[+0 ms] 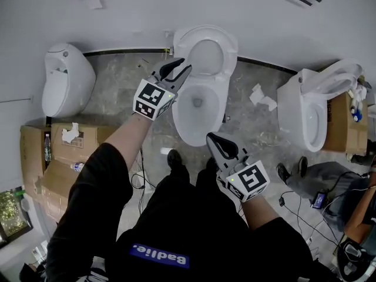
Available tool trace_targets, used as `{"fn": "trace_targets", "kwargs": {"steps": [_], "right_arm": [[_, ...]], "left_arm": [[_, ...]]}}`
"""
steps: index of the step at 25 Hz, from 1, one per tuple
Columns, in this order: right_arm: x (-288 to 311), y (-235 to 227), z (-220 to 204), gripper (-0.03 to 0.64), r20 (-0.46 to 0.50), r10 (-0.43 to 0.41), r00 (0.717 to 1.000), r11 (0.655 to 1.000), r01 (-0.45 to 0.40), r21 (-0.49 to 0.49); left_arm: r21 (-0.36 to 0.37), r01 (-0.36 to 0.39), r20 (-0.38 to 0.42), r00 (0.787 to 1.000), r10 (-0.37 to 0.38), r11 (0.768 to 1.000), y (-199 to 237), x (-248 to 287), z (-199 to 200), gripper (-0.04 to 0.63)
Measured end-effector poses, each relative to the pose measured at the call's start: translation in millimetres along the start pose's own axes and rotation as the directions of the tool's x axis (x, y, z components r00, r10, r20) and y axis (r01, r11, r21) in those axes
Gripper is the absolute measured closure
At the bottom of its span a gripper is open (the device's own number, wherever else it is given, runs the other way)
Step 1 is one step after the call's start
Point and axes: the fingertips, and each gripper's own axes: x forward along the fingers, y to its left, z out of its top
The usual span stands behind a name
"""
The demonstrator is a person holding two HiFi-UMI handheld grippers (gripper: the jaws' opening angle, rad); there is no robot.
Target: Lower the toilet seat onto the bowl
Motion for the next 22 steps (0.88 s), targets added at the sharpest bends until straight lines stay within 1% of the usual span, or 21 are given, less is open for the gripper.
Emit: {"fn": "trace_targets", "kwargs": {"steps": [2,6,15,22], "right_arm": [[1.5,-8.2,-6.2,0.589,-0.001,0.004,1.0,1.0,-0.004,0.015],[12.5,-23.2,-14.2,0.589,-0.002,0.011,1.0,0.999,-0.011,0.03],[56.7,-59.6,0.9,0.589,0.028,0.013,1.0,1.0,-0.014,0.028],[90.3,-78.4,7.9,0.589,0.031,0.022,0.999,0.999,-0.022,0.024]], "left_arm": [[0.014,-0.015,-0.026,1.0,0.015,1.0,13.1,16.1,-8.7,0.491],[-0.006,-0.046,-0.077,0.996,0.045,0.999,41.6,44.7,-29.7,0.491],[0.036,-0.043,-0.174,0.984,0.049,0.998,81.6,95.9,-71.2,0.489],[0.096,0.013,-0.21,0.978,0.007,0.995,98.6,129.5,-90.9,0.485]]}}
